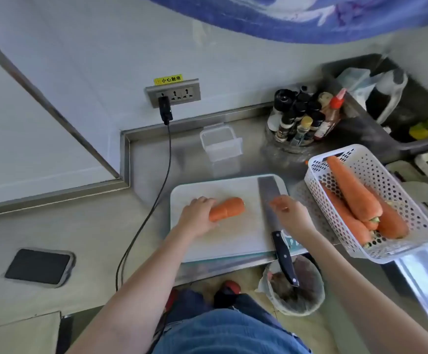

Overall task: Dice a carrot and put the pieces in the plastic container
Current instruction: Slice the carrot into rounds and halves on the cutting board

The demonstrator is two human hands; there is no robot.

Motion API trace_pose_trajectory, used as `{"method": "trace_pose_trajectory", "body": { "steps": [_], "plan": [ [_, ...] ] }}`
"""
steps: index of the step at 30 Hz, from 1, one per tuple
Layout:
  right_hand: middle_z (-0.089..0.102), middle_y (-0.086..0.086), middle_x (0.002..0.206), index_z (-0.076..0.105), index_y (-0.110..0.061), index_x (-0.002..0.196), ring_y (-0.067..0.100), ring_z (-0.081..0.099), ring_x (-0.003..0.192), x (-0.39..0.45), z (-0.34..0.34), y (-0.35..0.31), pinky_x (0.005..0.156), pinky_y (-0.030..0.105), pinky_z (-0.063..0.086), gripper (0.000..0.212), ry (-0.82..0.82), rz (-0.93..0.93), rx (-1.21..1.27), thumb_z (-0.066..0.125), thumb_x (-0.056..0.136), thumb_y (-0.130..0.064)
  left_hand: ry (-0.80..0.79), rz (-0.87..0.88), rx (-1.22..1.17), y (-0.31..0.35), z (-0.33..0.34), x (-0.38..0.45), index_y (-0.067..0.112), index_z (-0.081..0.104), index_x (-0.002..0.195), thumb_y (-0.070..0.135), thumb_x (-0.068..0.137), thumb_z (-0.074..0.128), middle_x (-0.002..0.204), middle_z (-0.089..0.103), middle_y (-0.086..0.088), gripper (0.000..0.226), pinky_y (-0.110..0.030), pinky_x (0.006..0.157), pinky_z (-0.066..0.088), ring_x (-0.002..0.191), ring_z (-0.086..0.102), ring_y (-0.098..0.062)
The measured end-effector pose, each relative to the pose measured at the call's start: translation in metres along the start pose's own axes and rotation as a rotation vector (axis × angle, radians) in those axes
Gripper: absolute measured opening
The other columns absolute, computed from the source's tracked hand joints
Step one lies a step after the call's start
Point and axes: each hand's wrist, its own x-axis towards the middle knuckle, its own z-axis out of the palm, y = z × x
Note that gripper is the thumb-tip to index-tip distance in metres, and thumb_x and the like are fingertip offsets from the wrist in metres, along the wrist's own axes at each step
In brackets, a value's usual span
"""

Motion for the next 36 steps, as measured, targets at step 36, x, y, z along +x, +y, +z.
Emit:
{"method": "trace_pose_trajectory", "body": {
  "steps": [36],
  "plan": [
    [0.04,0.015,0.123,0.023,-0.021,0.135,0.036,0.037,0.116,-0.041,0.071,0.018,0.082,0.052,0.047,0.053,0.092,0.328,-0.397,0.044,0.09,-0.002,0.103,0.241,0.103,-0.063,0.042,0.004,0.014,0.029,0.146,0.046,0.084,0.063,0.154,0.018,-0.017,0.078,-0.046,0.114,0.013,0.141,0.013,-0.038]
  ]
}}
